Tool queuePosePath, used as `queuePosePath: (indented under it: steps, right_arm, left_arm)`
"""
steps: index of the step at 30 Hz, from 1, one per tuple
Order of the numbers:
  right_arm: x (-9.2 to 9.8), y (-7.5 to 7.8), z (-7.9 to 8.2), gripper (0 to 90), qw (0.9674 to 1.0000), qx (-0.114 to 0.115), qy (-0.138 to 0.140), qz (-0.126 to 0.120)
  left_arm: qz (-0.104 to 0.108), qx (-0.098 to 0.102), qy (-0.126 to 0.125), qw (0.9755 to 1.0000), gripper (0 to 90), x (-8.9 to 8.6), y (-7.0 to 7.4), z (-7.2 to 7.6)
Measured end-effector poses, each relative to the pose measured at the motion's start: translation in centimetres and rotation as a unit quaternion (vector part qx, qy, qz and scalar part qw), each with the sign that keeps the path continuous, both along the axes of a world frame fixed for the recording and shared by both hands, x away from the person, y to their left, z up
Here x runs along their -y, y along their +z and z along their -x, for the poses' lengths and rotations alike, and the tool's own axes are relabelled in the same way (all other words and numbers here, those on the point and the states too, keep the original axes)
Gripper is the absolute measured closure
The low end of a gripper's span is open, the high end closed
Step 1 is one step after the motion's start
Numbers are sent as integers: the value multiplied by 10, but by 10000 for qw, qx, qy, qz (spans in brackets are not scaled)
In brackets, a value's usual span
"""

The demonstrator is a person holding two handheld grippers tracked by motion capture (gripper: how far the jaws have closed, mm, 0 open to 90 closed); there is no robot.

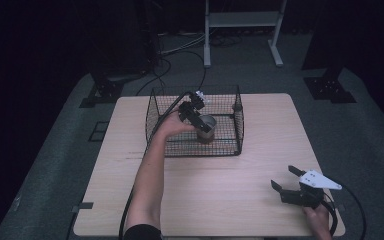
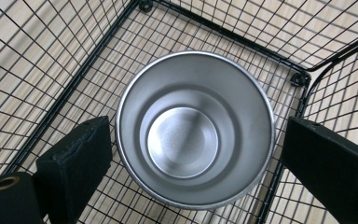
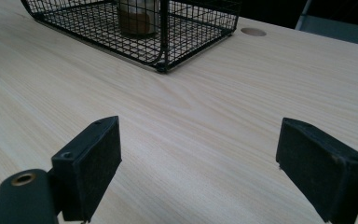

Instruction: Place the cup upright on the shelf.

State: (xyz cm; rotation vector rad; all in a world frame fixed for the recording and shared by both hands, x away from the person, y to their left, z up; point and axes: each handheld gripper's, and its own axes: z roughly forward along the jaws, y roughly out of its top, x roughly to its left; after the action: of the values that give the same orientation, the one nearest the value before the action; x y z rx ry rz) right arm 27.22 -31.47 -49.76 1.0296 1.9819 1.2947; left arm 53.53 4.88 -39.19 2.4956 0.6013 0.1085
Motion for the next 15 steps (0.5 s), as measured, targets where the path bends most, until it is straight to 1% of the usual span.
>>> queuePosePath:
  steps: [1, 3, 5, 7, 8, 9, 11, 13, 15]
  right_arm:
    - [0, 0, 0, 133, 10000, 6, -7, 9]
    - [0, 0, 0, 132, 10000, 8, -8, 12]
    - [0, 0, 0, 132, 10000, 2, -14, 11]
    - [-1, 0, 0, 133, 10000, 2, -19, 13]
    - [-1, 0, 0, 133, 10000, 2, -19, 13]
    - [-1, 0, 0, 133, 10000, 17, -10, 43]
    - [-1, 0, 0, 132, 10000, 18, -8, 53]
    - [-1, 0, 0, 132, 10000, 21, -4, 59]
    - [-1, 0, 0, 132, 10000, 20, -8, 61]
  left_arm:
    - [-4, 30, -7, 10000, 76, -1, 2, 1]
    - [102, 82, 65, 9999, 74, -3, 7, 3]
    - [166, 128, 62, 9998, 67, -5, 12, 4]
    - [172, 236, 90, 9995, 65, -6, 16, 7]
    - [172, 236, 90, 9995, 50, -6, 16, 7]
    - [173, 304, 89, 9993, 46, -6, 20, 11]
    - [221, 407, 72, 9989, 53, -7, 23, 15]
    - [256, 420, 90, 9988, 54, -9, 25, 17]
    - [246, 431, 68, 9987, 54, -10, 25, 19]
